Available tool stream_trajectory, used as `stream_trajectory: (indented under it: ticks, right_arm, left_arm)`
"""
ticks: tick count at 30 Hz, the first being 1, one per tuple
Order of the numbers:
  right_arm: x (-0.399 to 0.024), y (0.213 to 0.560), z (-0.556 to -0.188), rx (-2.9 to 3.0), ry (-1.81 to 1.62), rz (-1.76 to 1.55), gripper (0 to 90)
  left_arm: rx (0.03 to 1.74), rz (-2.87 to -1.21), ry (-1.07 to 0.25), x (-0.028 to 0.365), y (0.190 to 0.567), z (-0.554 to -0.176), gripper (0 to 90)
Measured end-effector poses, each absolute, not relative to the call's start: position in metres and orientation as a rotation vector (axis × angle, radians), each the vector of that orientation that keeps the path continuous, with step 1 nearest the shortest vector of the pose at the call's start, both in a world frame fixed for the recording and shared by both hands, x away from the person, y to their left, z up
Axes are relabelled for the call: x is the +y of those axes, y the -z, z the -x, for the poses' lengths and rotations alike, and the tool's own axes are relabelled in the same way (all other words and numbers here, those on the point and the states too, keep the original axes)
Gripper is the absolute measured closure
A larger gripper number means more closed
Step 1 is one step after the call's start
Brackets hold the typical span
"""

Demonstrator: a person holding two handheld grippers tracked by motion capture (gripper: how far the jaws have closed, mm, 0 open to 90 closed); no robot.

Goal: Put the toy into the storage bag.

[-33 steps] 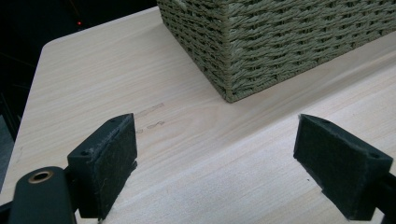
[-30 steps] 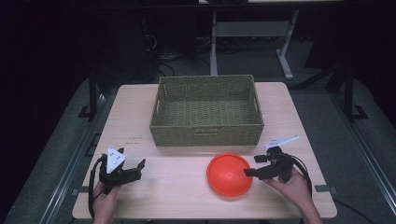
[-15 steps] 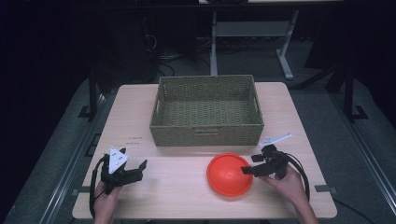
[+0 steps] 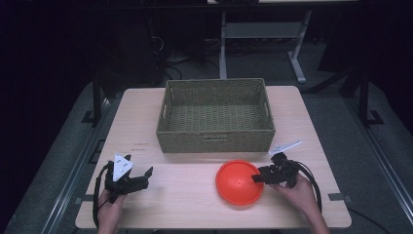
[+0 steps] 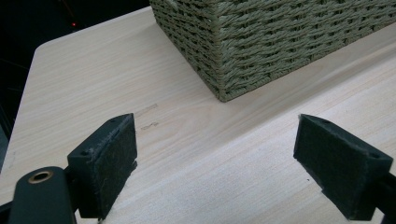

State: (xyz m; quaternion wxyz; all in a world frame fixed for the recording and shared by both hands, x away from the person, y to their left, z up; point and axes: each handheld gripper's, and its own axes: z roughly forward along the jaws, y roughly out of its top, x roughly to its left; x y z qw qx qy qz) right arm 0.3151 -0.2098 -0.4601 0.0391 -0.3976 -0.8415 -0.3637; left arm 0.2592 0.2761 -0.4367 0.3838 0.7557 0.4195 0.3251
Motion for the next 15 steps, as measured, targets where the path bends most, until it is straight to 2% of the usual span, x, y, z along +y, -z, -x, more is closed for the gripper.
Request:
stream_trajectory:
  ticks: [4,15]
  right_arm:
    - [-0.2089,0.4607,-0.3150,-2.586,1.111,1.216,53.2]
    - [-0.2092,0.4639,-0.3154,-2.570,1.109,1.226,56.1]
  left_arm:
    - [1.058,-1.929,-0.836,0.2750,0.4363,-0.2588,12.8]
    - [1.054,-1.935,-0.838,0.2743,0.4360,-0.2588,12.8]
